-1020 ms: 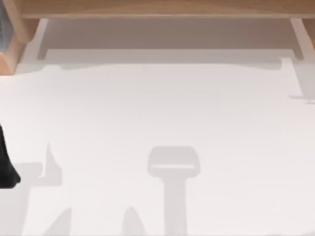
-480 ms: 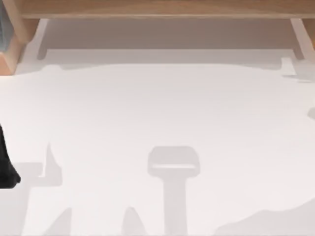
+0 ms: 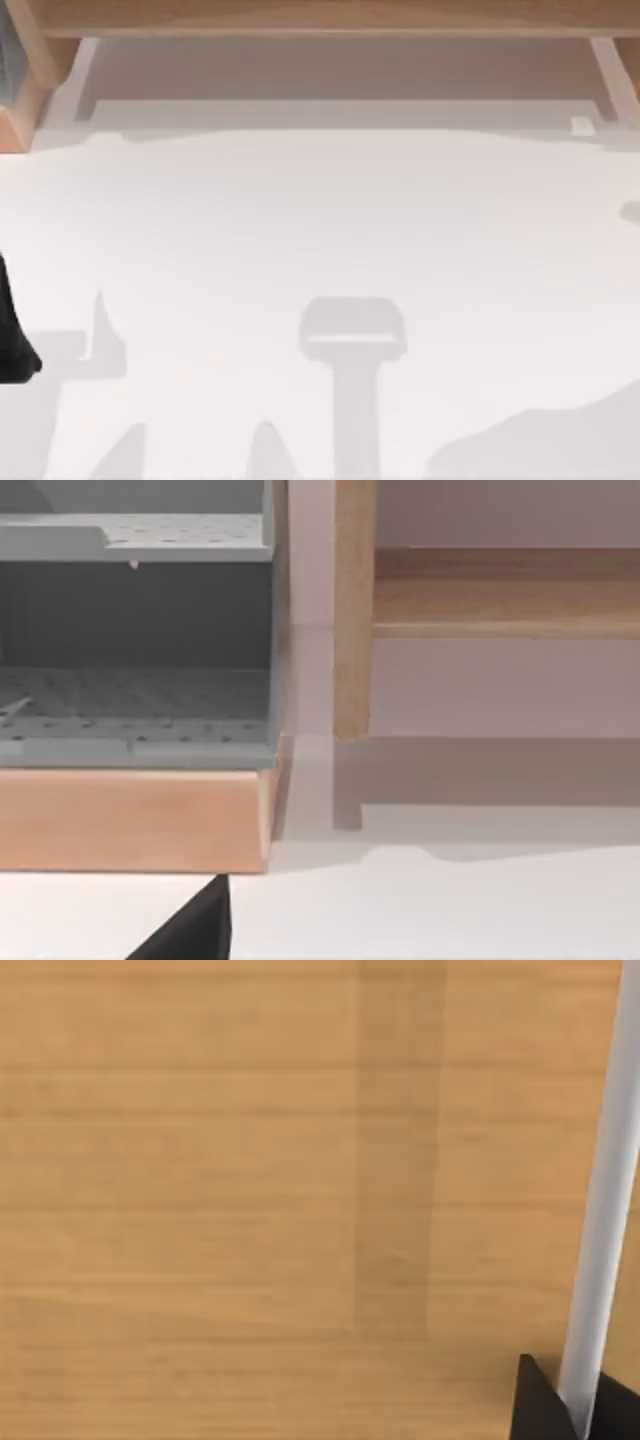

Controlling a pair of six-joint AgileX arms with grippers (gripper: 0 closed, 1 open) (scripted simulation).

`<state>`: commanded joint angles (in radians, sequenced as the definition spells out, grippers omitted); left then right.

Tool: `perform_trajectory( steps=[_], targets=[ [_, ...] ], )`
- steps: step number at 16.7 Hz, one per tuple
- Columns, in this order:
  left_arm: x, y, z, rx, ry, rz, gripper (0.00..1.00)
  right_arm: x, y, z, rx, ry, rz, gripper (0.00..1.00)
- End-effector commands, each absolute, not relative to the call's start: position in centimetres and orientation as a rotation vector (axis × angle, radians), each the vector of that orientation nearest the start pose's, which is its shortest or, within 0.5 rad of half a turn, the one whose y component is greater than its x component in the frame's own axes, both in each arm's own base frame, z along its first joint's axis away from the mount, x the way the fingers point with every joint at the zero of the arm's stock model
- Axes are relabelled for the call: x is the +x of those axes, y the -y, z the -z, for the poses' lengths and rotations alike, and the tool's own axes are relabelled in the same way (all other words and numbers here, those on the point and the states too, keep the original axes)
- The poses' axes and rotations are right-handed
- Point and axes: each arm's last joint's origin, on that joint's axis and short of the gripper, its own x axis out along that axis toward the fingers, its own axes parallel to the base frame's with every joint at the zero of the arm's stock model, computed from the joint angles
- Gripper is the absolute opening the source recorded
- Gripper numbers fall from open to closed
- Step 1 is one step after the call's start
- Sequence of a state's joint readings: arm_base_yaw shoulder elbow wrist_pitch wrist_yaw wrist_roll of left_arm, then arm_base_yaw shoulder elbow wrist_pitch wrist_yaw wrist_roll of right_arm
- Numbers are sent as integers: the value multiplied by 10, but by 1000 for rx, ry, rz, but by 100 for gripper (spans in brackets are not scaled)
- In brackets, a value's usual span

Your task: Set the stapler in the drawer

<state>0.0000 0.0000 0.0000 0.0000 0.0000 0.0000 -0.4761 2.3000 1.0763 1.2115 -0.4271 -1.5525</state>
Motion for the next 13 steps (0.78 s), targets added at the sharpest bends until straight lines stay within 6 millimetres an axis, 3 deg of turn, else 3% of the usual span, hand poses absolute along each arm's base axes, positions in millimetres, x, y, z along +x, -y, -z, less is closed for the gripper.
perform_trajectory(
  steps=[5,10,13],
  targets=[
    [106,1,-160,0,0,0,100,432,186,-90,-1563,-18,17,0],
    [106,1,-160,0,0,0,100,435,184,-88,-1559,-25,11,0],
    [106,1,-160,0,0,0,100,435,184,-88,-1559,-25,11,23]
  ],
)
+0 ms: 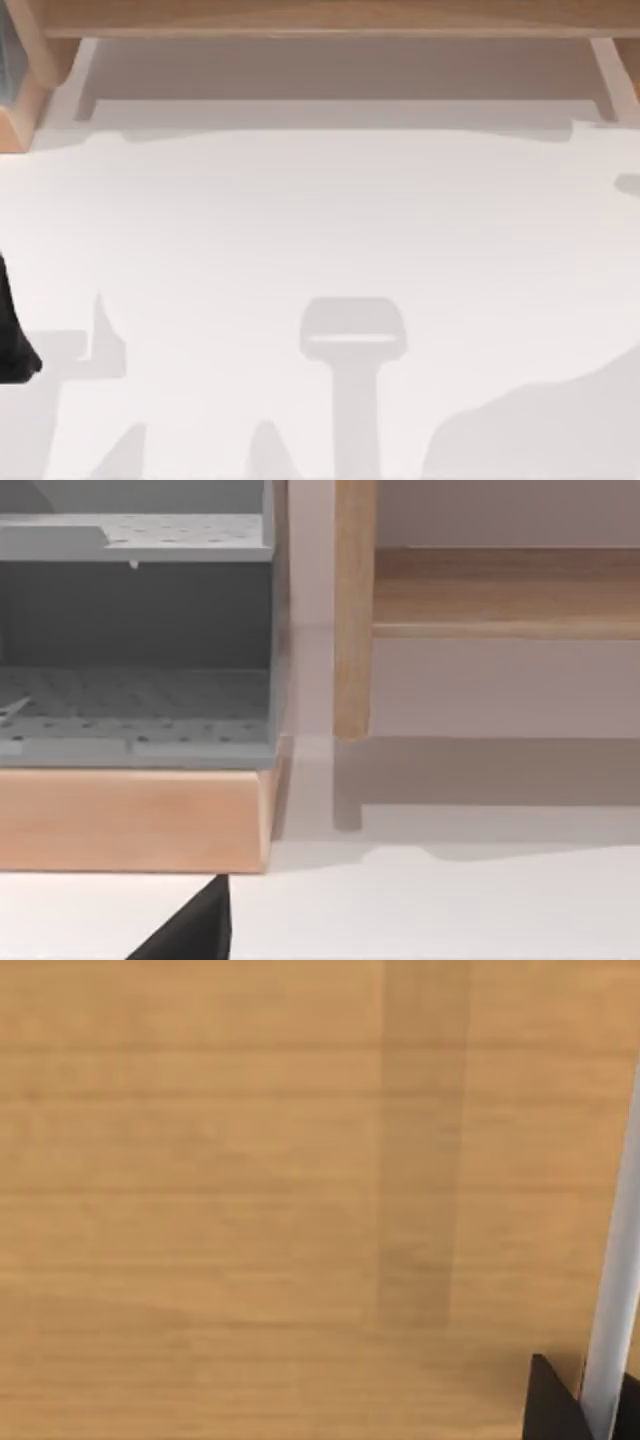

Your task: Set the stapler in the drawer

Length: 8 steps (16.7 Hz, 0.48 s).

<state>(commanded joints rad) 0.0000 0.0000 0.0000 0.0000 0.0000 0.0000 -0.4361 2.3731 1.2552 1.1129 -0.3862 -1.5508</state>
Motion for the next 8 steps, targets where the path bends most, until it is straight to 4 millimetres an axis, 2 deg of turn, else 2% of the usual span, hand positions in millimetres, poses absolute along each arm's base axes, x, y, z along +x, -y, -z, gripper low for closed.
perform_trajectory(
  steps=[8],
  targets=[
    [106,1,-160,0,0,0,100,435,184,-88,-1559,-25,11,83]
  ],
)
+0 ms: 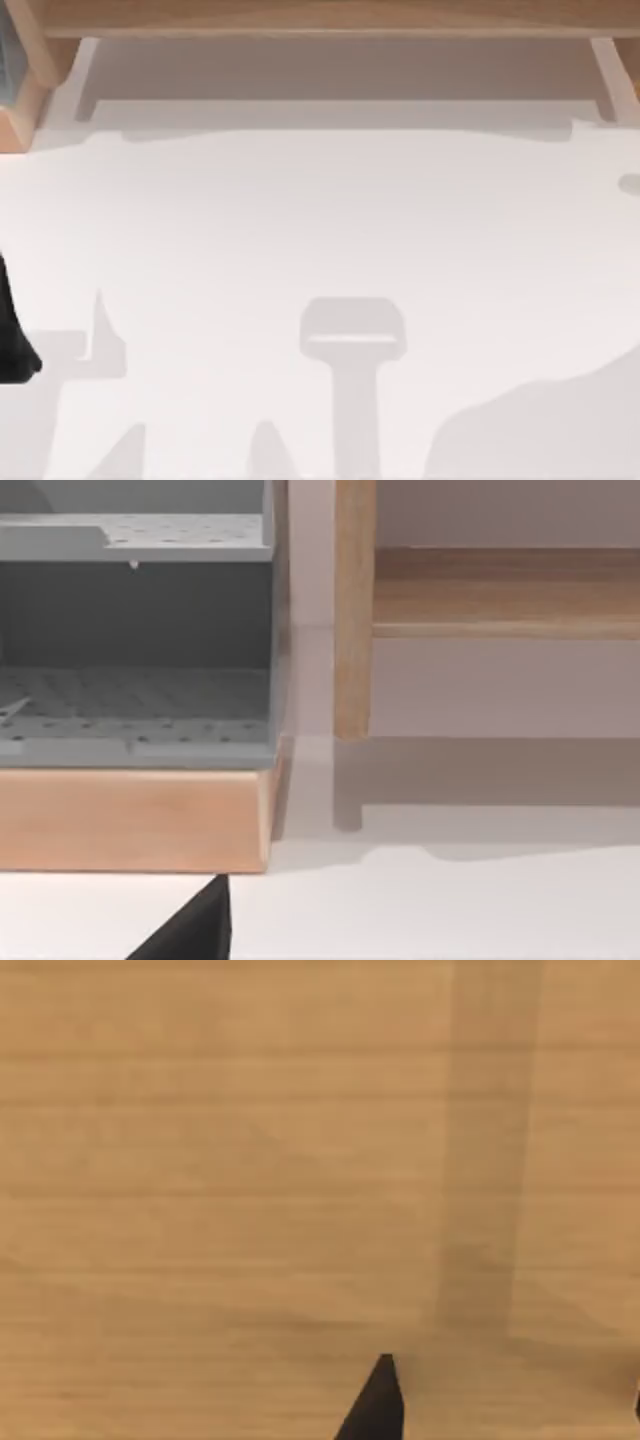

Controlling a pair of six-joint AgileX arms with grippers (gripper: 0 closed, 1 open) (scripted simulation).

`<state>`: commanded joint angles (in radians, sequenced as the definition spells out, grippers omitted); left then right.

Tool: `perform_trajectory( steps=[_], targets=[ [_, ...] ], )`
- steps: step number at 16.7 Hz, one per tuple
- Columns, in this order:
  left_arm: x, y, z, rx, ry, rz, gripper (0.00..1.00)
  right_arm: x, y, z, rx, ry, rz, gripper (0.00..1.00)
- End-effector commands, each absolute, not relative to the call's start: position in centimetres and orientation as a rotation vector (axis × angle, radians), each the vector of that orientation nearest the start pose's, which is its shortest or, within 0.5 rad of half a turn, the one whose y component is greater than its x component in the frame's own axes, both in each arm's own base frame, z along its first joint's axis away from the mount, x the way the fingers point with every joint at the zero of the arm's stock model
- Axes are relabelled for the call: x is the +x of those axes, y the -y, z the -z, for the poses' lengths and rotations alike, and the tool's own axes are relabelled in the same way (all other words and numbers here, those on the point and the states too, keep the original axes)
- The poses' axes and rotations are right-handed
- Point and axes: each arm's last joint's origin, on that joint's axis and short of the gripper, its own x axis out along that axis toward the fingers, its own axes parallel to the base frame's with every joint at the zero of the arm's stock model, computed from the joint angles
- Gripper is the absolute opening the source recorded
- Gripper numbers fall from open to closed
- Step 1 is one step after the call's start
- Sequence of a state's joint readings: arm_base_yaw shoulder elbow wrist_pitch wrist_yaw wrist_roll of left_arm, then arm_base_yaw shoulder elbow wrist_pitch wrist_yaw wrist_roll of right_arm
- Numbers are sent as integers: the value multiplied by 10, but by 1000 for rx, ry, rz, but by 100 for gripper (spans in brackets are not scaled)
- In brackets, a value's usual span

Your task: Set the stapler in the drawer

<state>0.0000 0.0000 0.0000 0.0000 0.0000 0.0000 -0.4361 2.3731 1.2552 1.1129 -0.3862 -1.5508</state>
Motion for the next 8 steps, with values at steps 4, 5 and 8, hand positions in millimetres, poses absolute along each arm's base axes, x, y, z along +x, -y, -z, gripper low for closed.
perform_trajectory(
  steps=[4,5,8],
  targets=[
    [106,1,-160,0,0,0,100,435,184,-88,-1559,-25,11,100],
    [106,1,-160,0,0,0,100,435,184,-88,-1559,-25,11,100],
    [106,1,-160,0,0,0,100,435,184,-88,-1559,-25,11,100]
  ],
)
